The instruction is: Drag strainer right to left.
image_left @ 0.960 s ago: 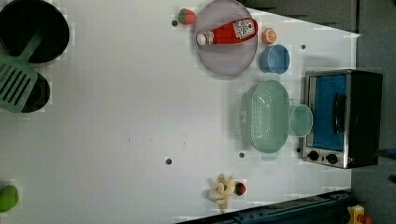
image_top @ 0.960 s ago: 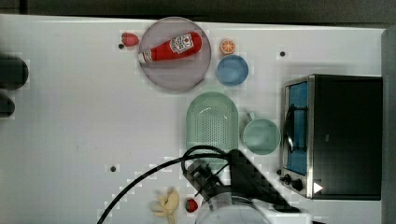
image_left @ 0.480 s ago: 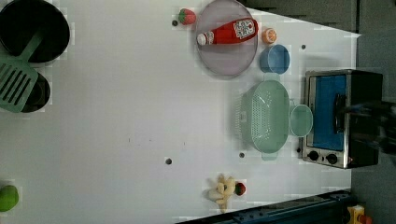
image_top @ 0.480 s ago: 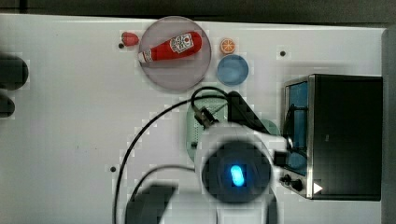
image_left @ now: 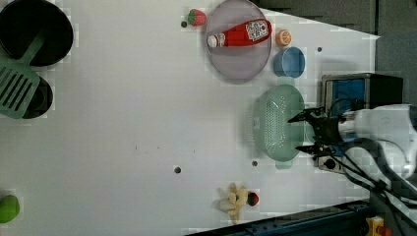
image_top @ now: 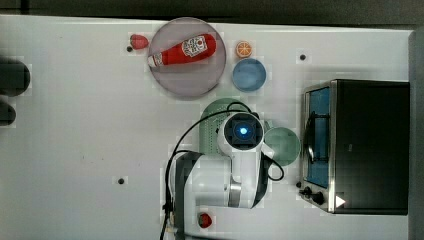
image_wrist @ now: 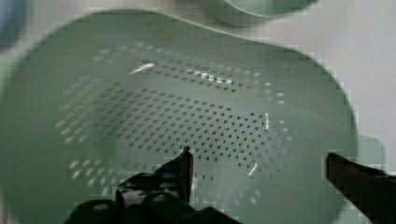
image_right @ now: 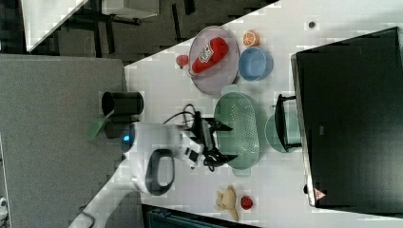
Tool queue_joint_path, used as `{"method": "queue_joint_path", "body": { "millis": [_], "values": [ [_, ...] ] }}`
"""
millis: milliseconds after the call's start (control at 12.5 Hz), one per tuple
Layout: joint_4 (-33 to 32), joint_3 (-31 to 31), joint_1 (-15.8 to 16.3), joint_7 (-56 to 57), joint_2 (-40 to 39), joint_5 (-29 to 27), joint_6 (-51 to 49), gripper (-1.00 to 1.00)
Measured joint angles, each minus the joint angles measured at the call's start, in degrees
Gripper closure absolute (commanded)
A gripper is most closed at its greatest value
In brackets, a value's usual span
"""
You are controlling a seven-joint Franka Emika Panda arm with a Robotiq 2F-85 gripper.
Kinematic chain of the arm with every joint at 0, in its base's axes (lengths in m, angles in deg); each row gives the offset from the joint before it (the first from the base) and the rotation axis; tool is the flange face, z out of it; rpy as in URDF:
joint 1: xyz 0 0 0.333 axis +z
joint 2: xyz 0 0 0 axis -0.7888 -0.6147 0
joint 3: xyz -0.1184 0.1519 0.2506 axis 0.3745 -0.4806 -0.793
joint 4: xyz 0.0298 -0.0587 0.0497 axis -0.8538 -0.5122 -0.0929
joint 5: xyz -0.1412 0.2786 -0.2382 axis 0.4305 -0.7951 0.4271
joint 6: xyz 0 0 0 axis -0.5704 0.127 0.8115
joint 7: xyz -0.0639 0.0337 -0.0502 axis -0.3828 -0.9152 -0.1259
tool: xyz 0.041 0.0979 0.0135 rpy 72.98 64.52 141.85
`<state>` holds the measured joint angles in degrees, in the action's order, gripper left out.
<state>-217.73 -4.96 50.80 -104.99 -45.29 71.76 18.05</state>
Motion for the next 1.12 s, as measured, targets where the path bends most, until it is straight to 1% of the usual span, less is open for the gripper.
{"method": "queue_joint_path", "body": {
  "millis": [80, 320, 560, 640, 720, 800, 960, 1120],
  "values": [
    [-0.6, -0.3, -0.2, -1.2, -2.2, 0.6, 3.9, -1.00],
    [-0.7, -2.9, -0.8, -6.6, -6.4, 0.5, 11.2, -1.00],
    [2.2, -3.4, 0.8, -7.3, -11.9, 1.9, 12.5, -1.00],
    [2.2, -4.1, 0.6, -8.0, -13.5, 1.9, 13.1, -1.00],
    [1.5, -4.8, 0.6, -9.6, -14.3, 1.9, 13.1, -1.00],
    [0.8, -5.1, 1.2, -10.9, -14.9, 1.6, 13.4, -1.00],
    [0.8, -6.0, 1.7, -12.4, -15.1, -0.4, 13.7, -1.00],
    [1.1, -6.7, 2.4, -13.1, -15.2, -0.5, 14.5, -1.00]
  ]
}}
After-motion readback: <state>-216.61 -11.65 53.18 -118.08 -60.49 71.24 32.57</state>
